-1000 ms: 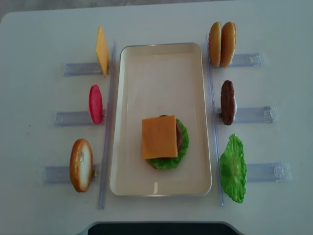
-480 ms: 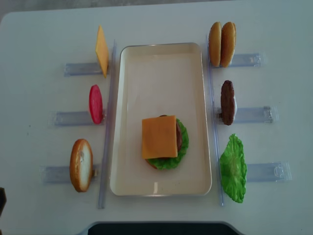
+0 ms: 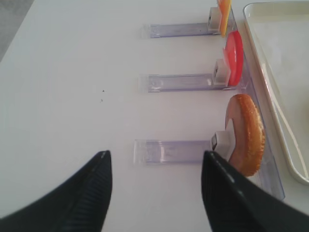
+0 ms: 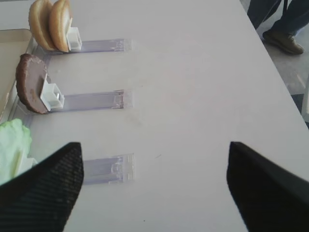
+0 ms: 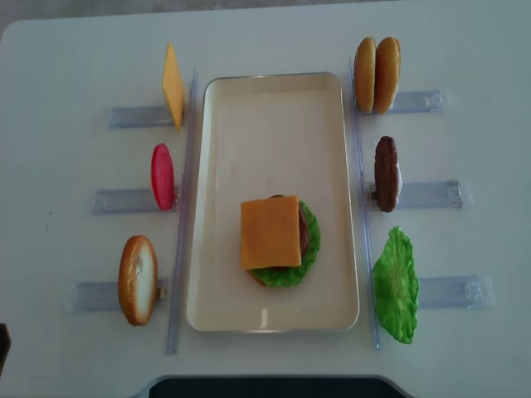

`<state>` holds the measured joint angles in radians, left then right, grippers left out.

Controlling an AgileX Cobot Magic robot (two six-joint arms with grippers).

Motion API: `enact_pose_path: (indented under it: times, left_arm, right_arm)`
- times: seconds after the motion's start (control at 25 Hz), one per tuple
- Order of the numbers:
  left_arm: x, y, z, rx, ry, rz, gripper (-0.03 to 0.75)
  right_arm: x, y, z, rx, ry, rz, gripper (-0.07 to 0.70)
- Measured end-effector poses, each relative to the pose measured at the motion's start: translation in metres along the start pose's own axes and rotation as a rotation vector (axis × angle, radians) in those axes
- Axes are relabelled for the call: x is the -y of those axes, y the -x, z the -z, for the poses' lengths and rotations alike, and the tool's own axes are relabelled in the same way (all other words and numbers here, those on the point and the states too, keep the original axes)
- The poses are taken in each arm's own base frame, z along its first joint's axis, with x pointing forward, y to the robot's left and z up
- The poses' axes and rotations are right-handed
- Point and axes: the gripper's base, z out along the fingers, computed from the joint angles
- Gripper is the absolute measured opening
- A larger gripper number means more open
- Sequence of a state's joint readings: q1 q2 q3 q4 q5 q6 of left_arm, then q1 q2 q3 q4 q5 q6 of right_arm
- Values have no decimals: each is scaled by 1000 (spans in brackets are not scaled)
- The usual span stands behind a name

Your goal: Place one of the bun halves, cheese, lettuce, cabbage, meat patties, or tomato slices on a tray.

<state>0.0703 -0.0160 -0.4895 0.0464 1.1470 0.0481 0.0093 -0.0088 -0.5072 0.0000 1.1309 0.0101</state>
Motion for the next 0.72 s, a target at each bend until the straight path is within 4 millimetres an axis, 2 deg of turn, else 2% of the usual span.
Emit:
enact_pose_path:
  times: [0.72]
  left_arm:
    - [0, 0, -4, 18, 0, 0, 405]
  right_arm:
    - [0, 0, 0, 0, 0, 0, 577]
